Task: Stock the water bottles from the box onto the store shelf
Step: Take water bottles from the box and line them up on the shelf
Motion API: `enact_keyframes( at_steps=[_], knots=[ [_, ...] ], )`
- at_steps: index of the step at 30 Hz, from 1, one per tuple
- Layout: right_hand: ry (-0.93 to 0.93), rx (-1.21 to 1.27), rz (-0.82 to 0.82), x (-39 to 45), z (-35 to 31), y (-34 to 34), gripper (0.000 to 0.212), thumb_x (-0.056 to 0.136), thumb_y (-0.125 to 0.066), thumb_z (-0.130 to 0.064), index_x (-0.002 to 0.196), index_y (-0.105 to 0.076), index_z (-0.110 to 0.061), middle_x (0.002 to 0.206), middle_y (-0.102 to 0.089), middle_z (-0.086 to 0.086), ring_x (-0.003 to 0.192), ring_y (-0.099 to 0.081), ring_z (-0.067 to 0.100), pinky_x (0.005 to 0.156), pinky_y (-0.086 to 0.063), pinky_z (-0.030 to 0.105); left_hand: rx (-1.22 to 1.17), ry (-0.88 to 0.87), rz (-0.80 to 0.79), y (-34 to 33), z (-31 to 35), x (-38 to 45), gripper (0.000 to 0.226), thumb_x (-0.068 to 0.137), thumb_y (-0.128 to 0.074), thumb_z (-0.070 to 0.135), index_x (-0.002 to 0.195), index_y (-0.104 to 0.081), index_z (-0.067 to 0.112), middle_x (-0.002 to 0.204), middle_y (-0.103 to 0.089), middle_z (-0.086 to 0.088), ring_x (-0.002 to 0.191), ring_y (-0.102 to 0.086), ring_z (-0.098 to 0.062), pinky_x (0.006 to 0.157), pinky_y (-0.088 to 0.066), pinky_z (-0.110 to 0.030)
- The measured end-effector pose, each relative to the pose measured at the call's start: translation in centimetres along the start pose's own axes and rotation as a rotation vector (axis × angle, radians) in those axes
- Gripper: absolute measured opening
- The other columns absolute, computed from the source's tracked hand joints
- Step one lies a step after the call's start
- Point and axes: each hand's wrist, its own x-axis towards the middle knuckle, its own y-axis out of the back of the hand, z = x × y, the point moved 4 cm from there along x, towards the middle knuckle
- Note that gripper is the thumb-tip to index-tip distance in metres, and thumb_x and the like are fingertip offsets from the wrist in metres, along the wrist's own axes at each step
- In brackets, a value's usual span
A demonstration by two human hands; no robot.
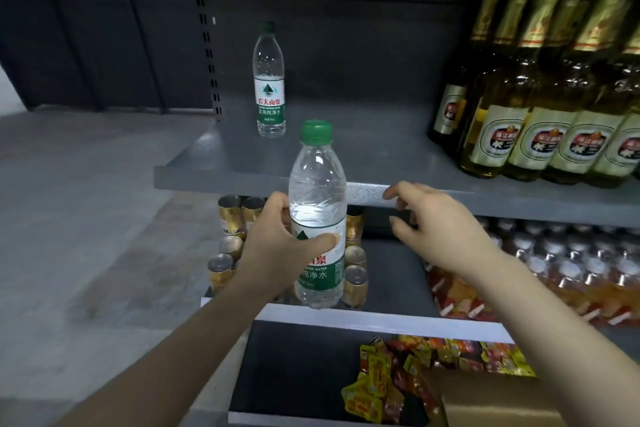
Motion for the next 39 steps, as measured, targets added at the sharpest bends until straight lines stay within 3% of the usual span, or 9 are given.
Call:
enact_keyframes(
  at_steps=[5,9,12,15,24,28,39],
  knots=[
    [0.032,0.023,0.007,2.6,0.4,0.2,0.031,0.085,-0.054,-0.022,0.116,-0.050,-0.021,0.108,-0.058,0.000,0.087,-0.057,0.022,0.072,-0.043,0.031,0.051,-0.053,0.080,0.7,1.7,1.9,0.045,0.061,-0.083,0.017,0.087,-0.048,0.029,0.088,-0.066,0.012,0.085,-0.066,-0.008,0.070,-0.055,-0.026],
    [0.042,0.036,0.001,4.5,0.6,0.4,0.033,0.085,-0.055,-0.023,0.118,-0.049,-0.022,0.107,-0.058,0.000,0.089,-0.057,0.021,0.076,-0.046,0.033,0.174,-0.122,0.112,1.3,4.2,3.2,0.044,0.061,-0.082,0.025,0.086,-0.046,0.029,0.080,-0.062,0.016,0.071,-0.061,0.003,0.061,-0.053,-0.018],
    [0.055,0.026,0.003,6.1,0.7,0.4,0.032,0.085,-0.055,-0.023,0.117,-0.049,-0.023,0.105,-0.058,-0.001,0.087,-0.056,0.020,0.074,-0.045,0.033,0.239,-0.145,0.133,1.6,5.5,4.6,0.046,0.062,-0.081,0.029,0.091,-0.047,0.025,0.079,-0.059,0.015,0.070,-0.056,0.000,0.064,-0.050,-0.025],
    [0.056,0.008,0.010,7.7,0.8,0.6,0.032,0.085,-0.054,-0.025,0.117,-0.049,-0.024,0.106,-0.057,-0.001,0.087,-0.056,0.019,0.075,-0.044,0.032,0.226,-0.154,0.139,1.9,6.4,6.2,0.044,0.063,-0.081,0.029,0.092,-0.048,0.024,0.077,-0.058,0.012,0.067,-0.054,-0.002,0.061,-0.048,-0.023],
    [0.015,0.021,0.064,11.7,1.0,0.8,0.031,0.085,-0.055,-0.024,0.116,-0.051,-0.024,0.106,-0.058,-0.002,0.077,-0.046,0.012,0.075,-0.047,0.033,0.183,-0.175,0.129,3.2,7.6,12.3,0.047,0.065,-0.081,0.029,0.098,-0.050,0.018,0.080,-0.061,0.011,0.072,-0.058,-0.003,0.067,-0.051,-0.025],
    [-0.009,0.014,0.073,13.3,1.4,0.5,0.031,0.085,-0.054,-0.025,0.116,-0.051,-0.024,0.107,-0.057,-0.003,0.078,-0.046,0.011,0.075,-0.047,0.033,0.184,-0.168,0.149,3.8,7.1,15.2,0.047,0.065,-0.080,0.031,0.099,-0.050,0.019,0.089,-0.064,0.008,0.083,-0.062,-0.009,0.075,-0.054,-0.033],
    [-0.071,-0.027,0.049,16.0,2.3,-1.4,0.030,0.085,-0.054,-0.028,0.115,-0.050,-0.026,0.102,-0.053,-0.008,0.075,-0.046,0.010,0.073,-0.043,0.029,0.204,-0.119,0.183,3.0,4.1,20.6,0.050,0.062,-0.080,0.036,0.097,-0.048,0.021,0.090,-0.064,0.005,0.091,-0.062,-0.019,0.085,-0.052,-0.043]
  ],
)
